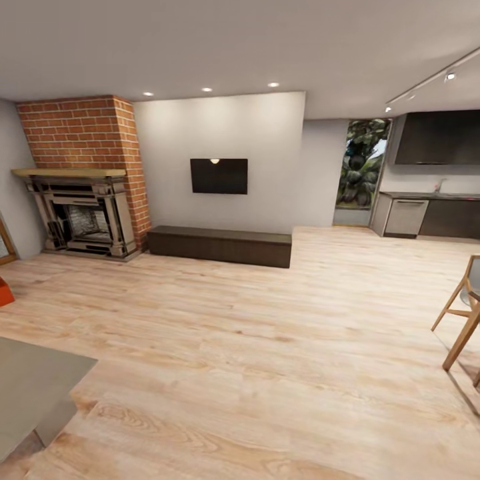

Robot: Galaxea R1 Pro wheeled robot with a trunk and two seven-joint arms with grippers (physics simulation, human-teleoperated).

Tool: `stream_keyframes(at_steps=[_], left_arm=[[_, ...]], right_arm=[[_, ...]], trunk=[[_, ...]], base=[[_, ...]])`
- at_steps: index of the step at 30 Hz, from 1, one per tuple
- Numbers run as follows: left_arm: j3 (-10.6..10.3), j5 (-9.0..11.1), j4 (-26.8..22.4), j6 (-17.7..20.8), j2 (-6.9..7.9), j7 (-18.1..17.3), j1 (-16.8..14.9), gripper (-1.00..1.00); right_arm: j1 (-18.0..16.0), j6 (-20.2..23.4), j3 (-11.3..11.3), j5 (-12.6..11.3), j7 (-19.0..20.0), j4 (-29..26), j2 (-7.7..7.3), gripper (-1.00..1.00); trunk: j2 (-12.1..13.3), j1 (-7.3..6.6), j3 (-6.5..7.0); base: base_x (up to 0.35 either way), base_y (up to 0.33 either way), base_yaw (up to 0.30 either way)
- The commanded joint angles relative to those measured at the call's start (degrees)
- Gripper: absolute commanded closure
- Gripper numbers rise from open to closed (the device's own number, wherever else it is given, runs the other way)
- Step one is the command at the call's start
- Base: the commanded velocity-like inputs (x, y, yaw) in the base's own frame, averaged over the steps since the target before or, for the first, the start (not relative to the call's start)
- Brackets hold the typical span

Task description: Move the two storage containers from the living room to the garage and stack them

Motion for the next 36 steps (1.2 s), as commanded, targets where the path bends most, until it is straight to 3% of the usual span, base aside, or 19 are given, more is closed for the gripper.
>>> stream_keyframes(at_steps=[1,36], left_arm=[[0.2,0.4,0.1,-0.2,0.0,0.0,0.0,-1.0],[0.2,0.4,0.1,-0.2,0.0,0.0,0.0,-1.0]], right_arm=[[0.0,-0.2,0.5,-0.4,0.0,0.1,0.06,-1.0],[0.0,0.8,0.7,-0.2,0.0,0.1,0.06,-1.0]], trunk=[[0.0,0.04,-0.07],[0.0,0.04,-0.07]], base=[[0.323,0.0,0.0],[0.323,0.0,0.0]])
